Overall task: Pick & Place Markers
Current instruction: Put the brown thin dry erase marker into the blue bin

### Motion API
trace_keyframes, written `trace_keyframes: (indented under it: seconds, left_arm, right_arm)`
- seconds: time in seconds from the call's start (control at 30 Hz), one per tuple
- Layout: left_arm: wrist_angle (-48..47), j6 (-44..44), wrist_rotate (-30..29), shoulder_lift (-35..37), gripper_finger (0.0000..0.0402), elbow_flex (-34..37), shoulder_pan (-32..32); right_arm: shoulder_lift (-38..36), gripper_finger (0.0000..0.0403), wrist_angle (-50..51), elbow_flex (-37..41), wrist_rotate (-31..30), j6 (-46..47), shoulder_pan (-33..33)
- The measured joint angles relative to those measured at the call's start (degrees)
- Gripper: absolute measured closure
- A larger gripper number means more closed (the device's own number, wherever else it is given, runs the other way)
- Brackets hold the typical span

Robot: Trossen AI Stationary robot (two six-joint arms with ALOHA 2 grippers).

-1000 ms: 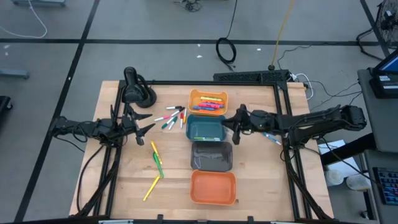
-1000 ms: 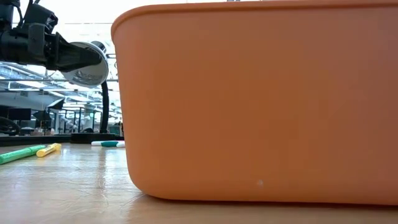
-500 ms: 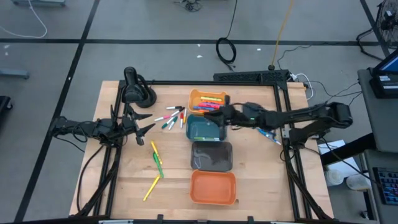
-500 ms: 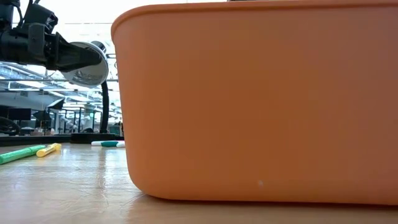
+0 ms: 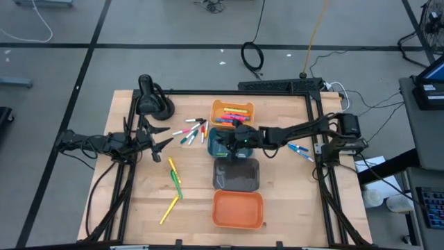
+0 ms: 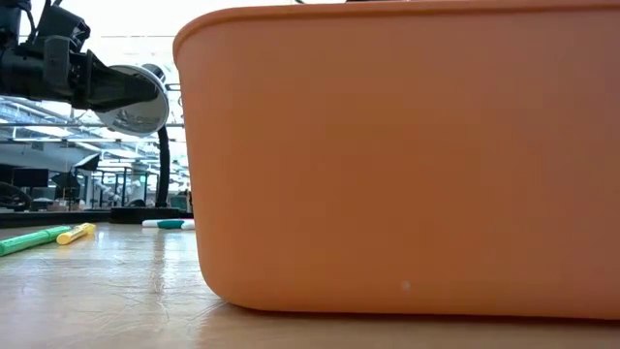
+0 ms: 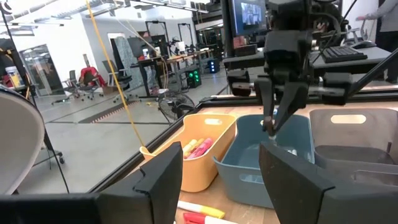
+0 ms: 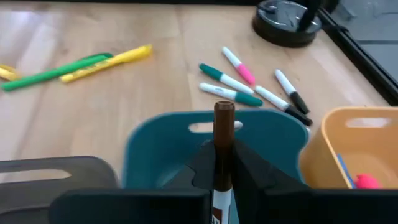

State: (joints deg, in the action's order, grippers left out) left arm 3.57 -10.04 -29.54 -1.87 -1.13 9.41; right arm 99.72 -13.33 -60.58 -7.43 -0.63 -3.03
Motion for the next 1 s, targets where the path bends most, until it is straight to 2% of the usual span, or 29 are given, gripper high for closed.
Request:
trace_keyframes:
  seconds: [0.17, 0.37, 0.73, 1.0]
  left_arm:
    - [0.0, 0.0, 0.0, 0.0, 0.0188, 0.0, 0.0]
    - [0.0, 0.0, 0.0, 0.0, 0.0188, 0.0, 0.0]
    - [0.0, 0.0, 0.0, 0.0, 0.0188, 0.0, 0.0]
    - [0.0, 0.0, 0.0, 0.0, 0.0188, 0.0, 0.0]
  right_arm:
    - [-0.5, 0.0383, 3.2, 0.0, -3.4, 0.3, 0.1]
    - [-3.0, 0.0382, 9.7, 0.0, -3.1, 5.5, 0.2]
    - [-3.0, 0.0336, 10.0, 0.0, -3.0, 7.0, 0.2]
    - [-3.0, 0.0334, 10.0, 0.0, -3.0, 7.0, 0.1]
